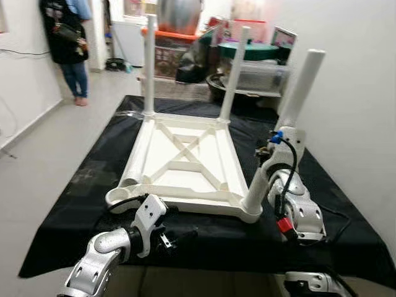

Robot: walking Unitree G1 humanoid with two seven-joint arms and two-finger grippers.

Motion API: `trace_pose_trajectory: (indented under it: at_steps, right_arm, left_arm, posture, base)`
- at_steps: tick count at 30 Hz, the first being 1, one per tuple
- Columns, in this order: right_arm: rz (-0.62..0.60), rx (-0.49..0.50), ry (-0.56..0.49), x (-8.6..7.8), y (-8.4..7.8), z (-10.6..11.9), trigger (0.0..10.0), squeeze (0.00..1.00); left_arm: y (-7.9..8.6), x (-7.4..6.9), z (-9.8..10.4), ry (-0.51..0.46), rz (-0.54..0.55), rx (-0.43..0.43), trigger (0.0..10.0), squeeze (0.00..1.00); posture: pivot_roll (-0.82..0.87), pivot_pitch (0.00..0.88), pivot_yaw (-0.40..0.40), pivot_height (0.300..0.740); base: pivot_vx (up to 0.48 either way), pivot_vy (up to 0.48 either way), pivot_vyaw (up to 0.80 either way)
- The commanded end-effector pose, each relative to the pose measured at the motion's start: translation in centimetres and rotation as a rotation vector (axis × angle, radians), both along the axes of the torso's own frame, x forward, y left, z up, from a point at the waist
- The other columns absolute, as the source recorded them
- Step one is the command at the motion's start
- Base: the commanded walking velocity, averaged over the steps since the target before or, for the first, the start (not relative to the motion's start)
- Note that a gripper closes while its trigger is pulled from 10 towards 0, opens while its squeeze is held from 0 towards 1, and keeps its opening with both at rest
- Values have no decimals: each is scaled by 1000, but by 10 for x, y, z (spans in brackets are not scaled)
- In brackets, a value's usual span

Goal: Building children table

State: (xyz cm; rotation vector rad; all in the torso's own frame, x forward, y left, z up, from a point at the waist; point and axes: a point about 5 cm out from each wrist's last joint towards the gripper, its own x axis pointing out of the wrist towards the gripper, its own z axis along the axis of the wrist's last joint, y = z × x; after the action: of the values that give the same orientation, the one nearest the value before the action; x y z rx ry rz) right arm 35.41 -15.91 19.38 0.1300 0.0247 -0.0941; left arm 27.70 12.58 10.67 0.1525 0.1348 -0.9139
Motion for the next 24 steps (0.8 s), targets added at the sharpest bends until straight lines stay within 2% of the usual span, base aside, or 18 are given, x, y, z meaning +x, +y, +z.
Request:
trace_pose_trajectory:
  at_steps: [1, 2, 3, 4, 5, 6, 8, 9, 10, 13, 14, 15, 16, 17, 21, 22, 23, 24]
  right_arm:
    - [27, 47, 89, 0, -8, -26, 10000, 1000]
    - [27, 47, 89, 0, -8, -26, 10000, 1000]
    - [74, 21, 61, 5, -19, -16, 10000, 973]
    - [118, 12, 43, 8, -27, -8, 10000, 592]
    - [180, 19, 8, 10, -32, 3, 10000, 0]
    - [228, 22, -27, 11, -35, 12, 10000, 0]
    - [439, 11, -86, 6, -36, 25, 10000, 0]
    - [439, 11, -86, 6, -36, 25, 10000, 0]
    - [697, -45, -82, -8, -39, 27, 10000, 0]
    - [843, -75, -56, -18, -41, 25, 10000, 0]
    - [876, -100, -45, -20, -41, 24, 8157, 0]
    - [879, -104, -44, -18, -41, 24, 4157, 0]
    - [879, -104, -44, -18, -41, 24, 4157, 0]
    - [849, -87, -47, -14, -40, 25, 0, 0]
    - [705, -94, -37, 0, -39, 21, 0, 0]
    - [391, -44, 25, 14, -53, 13, 0, 0]
    - [129, -4, 100, 17, -64, -1, 0, 0]
    - [129, -4, 100, 17, -64, -1, 0, 0]
  left_arm:
    - [-1, -1, -3, 5, -5, 11, 10000, 0]
    - [-1, -1, -3, 5, -5, 11, 10000, 0]
    - [-1, -1, -3, 5, -2, 9, 10000, 0]
    - [-1, -1, -3, 4, 0, 8, 10000, 0]
    - [0, 0, -3, 4, 2, 8, 10000, 0]
    - [0, 0, -3, 5, 3, 7, 10000, 0]
    - [-1, -1, -3, 4, 2, 7, 10000, 0]
    - [-1, -1, -3, 4, 2, 7, 10000, 0]
    - [-2, -1, -3, 4, 0, 6, 10000, 0]
    - [-1, -1, -3, 5, -1, 6, 10000, 0]
    - [-1, -1, -3, 5, -1, 8, 10000, 0]
    - [-1, -1, -3, 6, -1, 9, 10000, 0]
    - [-1, -1, -3, 6, -1, 9, 10000, 0]
    - [0, -1, -3, 6, -1, 10, 10000, 0]
    - [0, -2, -3, 5, -2, 9, 10000, 0]
    - [0, -3, -3, 6, -2, 10, 10000, 0]
    - [0, -3, -3, 7, -3, 10, 10000, 0]
    - [0, -3, -3, 7, -3, 10, 10000, 0]
  posture:
    - [47, 0, -111, 740]
    - [47, 0, -111, 740]
    - [45, 0, -114, 740]
    - [45, 0, -114, 740]
    - [37, 0, -112, 740]
    - [37, 0, -112, 740]
    - [38, 0, -112, 740]
    - [38, 0, -112, 740]
    - [42, 0, -114, 740]
    - [42, 0, -113, 740]
    - [43, 0, -113, 740]
    - [43, 0, -113, 740]
    - [43, 0, -113, 740]
    - [46, 0, -112, 740]
    - [49, 0, -110, 740]
    - [44, 0, -108, 740]
    - [43, 0, -107, 740]
    - [43, 0, -107, 740]
  base:
    - [0, 0, 0]
    - [0, 0, 0]
    - [0, 0, 0]
    - [0, 0, 0]
    - [0, 0, 0]
    - [0, 0, 0]
    - [0, 0, 0]
    - [0, 0, 0]
    - [0, 0, 0]
    - [0, 0, 0]
    - [0, 0, 0]
    - [0, 0, 0]
    - [0, 0, 0]
    - [0, 0, 0]
    - [0, 0, 0]
    - [0, 0, 0]
    - [0, 0, 0]
    - [0, 0, 0]
